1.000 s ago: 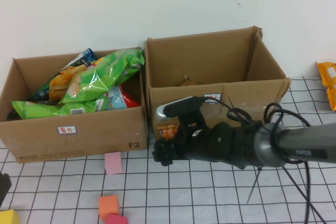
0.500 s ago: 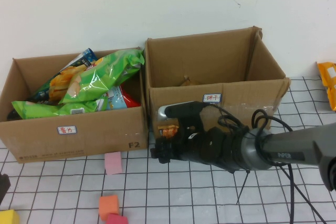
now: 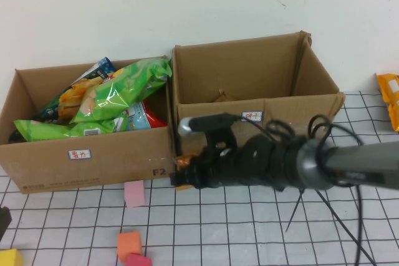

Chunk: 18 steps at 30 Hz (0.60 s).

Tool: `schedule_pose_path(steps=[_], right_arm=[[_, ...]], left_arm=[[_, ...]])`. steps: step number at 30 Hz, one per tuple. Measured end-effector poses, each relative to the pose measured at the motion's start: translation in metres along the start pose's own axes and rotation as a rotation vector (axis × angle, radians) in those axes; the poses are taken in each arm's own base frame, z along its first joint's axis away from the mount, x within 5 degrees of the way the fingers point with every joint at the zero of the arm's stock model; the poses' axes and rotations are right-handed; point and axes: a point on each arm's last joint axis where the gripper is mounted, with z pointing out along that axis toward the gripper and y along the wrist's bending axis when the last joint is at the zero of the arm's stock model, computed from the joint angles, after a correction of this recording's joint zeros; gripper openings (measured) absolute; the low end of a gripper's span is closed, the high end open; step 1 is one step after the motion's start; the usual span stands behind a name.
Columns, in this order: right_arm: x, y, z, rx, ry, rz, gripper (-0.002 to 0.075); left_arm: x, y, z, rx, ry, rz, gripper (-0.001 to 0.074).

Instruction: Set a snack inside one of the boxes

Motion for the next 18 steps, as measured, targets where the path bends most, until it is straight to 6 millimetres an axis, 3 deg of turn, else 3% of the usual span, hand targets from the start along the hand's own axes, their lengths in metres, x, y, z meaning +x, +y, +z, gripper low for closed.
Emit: schedule_pose_path(steps=[5, 12, 16, 18], right_arm=[[-0.025, 0.023, -0.042, -0.130, 0.021, -0.017, 0.0043], [-0.064, 0.052, -0.121, -0.282, -0.047, -0.148, 0.0034], [-0.090, 0.055, -0.161, -0.248, -0.224, -0.258, 0.0031], [-0.103, 0.045, -0.173, -0.185, -0.320, -0.273, 0.0031]], left_arm=[[0.000, 0.000, 0.000, 0.000, 0.000, 0.000, -0.0001], [0.000, 0.000, 0.000, 0.000, 0.000, 0.003, -0.0001], [0.000, 0.000, 0.000, 0.000, 0.000, 0.003, -0.0001], [0.000, 0.000, 0.000, 0.000, 0.000, 0.003, -0.0001]])
